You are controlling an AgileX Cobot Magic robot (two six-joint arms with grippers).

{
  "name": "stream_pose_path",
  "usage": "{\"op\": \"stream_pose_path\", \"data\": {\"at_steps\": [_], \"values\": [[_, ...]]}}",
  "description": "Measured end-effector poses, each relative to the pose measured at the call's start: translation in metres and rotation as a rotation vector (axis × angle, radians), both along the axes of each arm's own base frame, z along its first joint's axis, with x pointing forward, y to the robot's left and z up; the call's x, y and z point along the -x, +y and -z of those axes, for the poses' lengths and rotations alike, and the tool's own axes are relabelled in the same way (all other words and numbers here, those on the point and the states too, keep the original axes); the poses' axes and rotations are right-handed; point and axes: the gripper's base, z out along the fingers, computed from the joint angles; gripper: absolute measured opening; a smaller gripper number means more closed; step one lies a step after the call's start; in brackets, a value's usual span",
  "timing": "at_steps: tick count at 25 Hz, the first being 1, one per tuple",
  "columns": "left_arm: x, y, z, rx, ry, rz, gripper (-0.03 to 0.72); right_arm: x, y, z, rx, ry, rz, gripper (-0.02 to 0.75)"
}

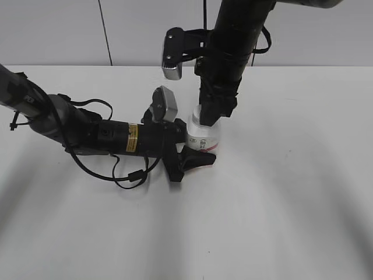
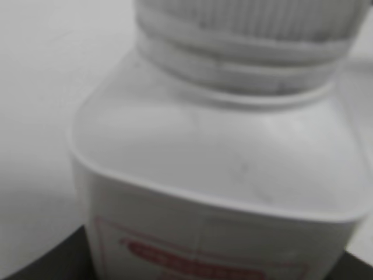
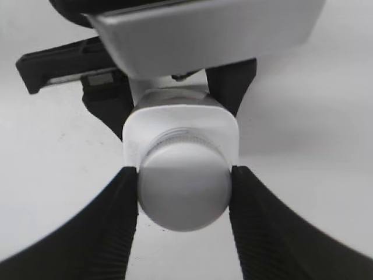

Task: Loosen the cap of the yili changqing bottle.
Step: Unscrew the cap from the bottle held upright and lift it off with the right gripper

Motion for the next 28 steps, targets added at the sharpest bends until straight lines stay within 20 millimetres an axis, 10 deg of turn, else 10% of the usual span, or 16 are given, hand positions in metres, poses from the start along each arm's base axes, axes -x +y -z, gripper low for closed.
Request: {"op": "stream_pose_path", "data": {"at_steps": [28], "values": [[0.0002,-0.0001,-0.0002,0.002,0.000,0.003,0.415,0.0003,0.0009,-0.0004,-0.015,-0.009,-0.078,0.410]]}}
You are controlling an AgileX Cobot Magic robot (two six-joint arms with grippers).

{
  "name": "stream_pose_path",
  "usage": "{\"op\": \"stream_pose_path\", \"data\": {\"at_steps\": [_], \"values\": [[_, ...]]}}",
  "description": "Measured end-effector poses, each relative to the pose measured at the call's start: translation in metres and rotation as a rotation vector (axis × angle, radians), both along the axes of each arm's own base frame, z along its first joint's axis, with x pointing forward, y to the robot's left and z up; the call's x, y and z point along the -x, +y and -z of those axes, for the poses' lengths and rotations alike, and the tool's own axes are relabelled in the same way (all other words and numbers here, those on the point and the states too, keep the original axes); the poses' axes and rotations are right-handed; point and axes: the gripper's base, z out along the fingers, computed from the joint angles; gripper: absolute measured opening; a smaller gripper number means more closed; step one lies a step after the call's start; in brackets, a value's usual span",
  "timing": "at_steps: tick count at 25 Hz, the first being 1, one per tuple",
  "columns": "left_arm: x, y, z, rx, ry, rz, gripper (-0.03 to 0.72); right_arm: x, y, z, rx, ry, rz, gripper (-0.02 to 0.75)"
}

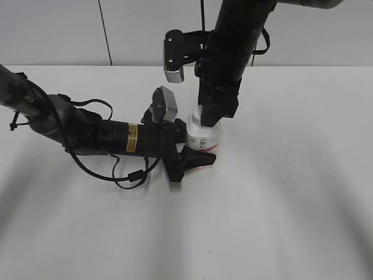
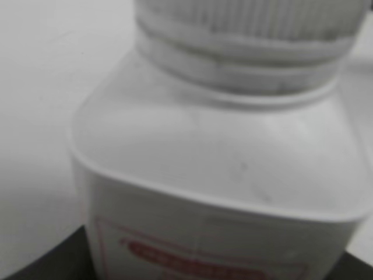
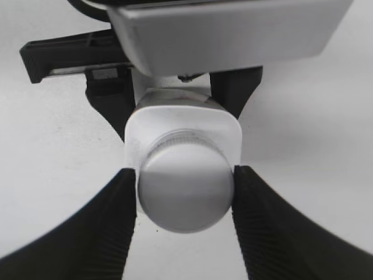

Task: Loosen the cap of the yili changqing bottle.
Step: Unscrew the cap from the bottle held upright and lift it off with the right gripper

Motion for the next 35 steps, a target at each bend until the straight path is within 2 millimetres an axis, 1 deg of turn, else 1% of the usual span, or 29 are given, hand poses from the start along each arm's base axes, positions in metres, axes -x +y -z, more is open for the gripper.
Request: {"op": "stream_pose_path", "data": {"at_steps": [2,6,9,19,24,26,30,33,35], "values": [[0.000,0.000,0.000,0.000,0.001,0.000,0.415,0.000,0.000,0.000,-0.005,0.006,0.003,0.442],[0.000,0.000,0.000,0.001,0.007,-0.003,0.415,0.002,0.001,0.000,-0.012,0.024,0.011,0.543],[0.000,0.000,0.000,0.001,0.008,-0.003,0.412,0.002,0.001,0.000,-0.018,0.037,0.041,0.570],[0.000,0.000,0.000,0.001,0.012,-0.006,0.412,0.003,0.001,-0.004,-0.038,0.096,0.300,0.577],[0.000,0.000,0.000,0.000,0.014,-0.007,0.412,0.004,0.000,-0.007,-0.034,0.125,0.372,0.577],[0.000,0.000,0.000,0.000,0.015,-0.008,0.412,0.004,0.001,-0.011,-0.036,0.127,0.378,0.577],[0.000,0.000,0.000,0.000,0.015,-0.008,0.411,0.001,0.002,-0.028,-0.070,0.094,0.393,0.577],[0.000,0.000,0.000,0.000,0.015,-0.009,0.411,-0.002,0.000,-0.040,-0.076,0.067,0.477,0.577],[0.000,0.000,0.000,0.000,0.015,-0.009,0.411,-0.005,-0.003,-0.043,-0.060,0.043,0.565,0.577]]}}
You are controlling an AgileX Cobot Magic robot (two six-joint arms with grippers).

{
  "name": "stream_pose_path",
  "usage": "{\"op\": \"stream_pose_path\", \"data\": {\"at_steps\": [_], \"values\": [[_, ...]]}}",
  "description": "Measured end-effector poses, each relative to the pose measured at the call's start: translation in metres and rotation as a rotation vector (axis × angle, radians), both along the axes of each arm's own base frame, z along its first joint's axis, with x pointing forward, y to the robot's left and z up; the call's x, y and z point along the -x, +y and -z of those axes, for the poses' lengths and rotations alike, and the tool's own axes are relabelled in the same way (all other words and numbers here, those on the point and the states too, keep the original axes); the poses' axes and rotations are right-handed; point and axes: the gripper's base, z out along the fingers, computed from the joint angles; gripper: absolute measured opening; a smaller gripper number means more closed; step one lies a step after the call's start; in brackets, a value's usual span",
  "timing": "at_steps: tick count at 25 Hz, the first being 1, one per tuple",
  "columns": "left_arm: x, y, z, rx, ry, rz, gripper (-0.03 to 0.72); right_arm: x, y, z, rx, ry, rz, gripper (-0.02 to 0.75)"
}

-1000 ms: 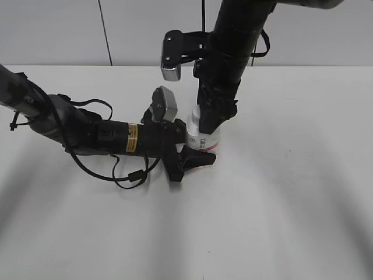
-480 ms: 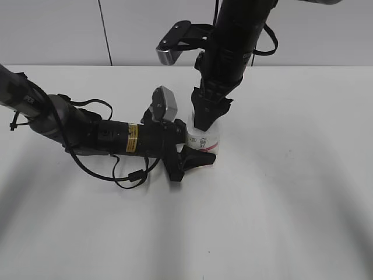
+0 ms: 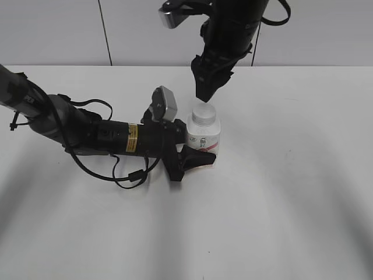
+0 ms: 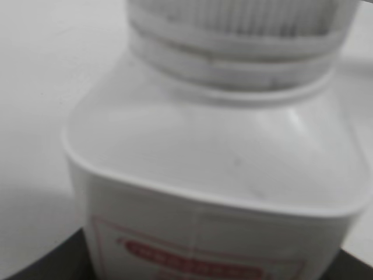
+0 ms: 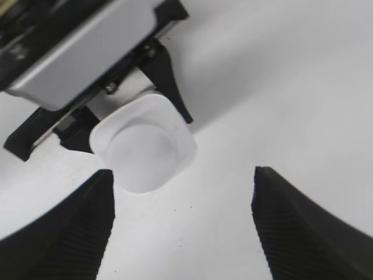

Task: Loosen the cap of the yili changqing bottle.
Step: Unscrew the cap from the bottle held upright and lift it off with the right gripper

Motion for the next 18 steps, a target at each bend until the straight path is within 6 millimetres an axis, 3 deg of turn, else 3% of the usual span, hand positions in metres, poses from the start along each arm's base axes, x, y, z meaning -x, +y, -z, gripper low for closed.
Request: {"op": "stream_pose_path", "data": {"at_steps": [4,18], "values": [[0.0000,0.0000,0.0000,0.000,0.000,0.000,0.411,-0.0040,-0.0050,-0.0026,0.014,0.000,0.218,0.577],[-0.0001,0.0000,-0.0001,0.001,0.000,-0.002,0.410,0.0000,0.0015,-0.0035,-0.135,0.174,0.686,0.577]]}}
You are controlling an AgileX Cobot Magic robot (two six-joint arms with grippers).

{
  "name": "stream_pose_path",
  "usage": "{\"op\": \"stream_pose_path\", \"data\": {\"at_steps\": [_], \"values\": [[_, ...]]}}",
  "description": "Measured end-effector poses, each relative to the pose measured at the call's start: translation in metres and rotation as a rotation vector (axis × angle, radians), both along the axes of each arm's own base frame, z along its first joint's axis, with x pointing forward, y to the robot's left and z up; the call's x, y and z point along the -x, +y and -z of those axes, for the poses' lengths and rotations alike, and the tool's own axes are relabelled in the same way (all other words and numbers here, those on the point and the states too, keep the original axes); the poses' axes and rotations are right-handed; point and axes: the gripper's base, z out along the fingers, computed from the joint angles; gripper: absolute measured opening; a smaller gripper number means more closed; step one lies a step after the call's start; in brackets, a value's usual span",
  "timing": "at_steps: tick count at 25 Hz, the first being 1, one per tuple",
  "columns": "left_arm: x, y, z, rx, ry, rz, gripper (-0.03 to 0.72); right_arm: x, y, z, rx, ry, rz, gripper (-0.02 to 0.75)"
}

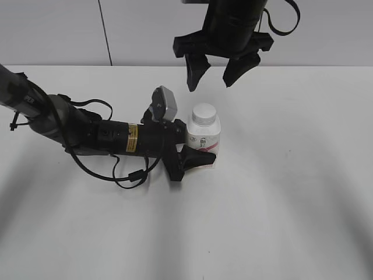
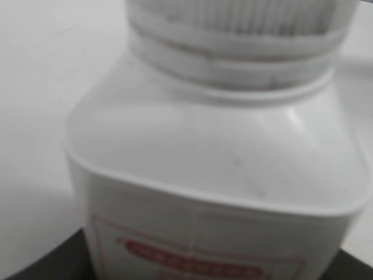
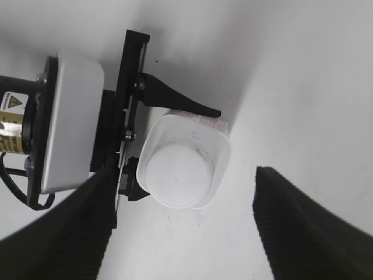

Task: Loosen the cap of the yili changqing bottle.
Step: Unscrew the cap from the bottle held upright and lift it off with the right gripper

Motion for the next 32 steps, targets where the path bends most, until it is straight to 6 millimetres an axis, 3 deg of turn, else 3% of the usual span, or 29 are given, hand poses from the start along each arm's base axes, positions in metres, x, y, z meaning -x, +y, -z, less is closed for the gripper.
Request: {"op": "stream_pose_path", "data": {"at_steps": [14,22,32], "values": [[0.000,0.000,0.000,0.000,0.001,0.000,0.409,0.004,0.001,0.008,-0.028,0.072,0.098,0.577],[0.000,0.000,0.000,0.000,0.001,-0.001,0.407,-0.002,0.006,0.038,-0.004,0.139,0.117,0.577],[0.000,0.000,0.000,0.000,0.002,-0.001,0.407,-0.004,0.008,0.046,0.004,0.158,0.128,0.577]]}}
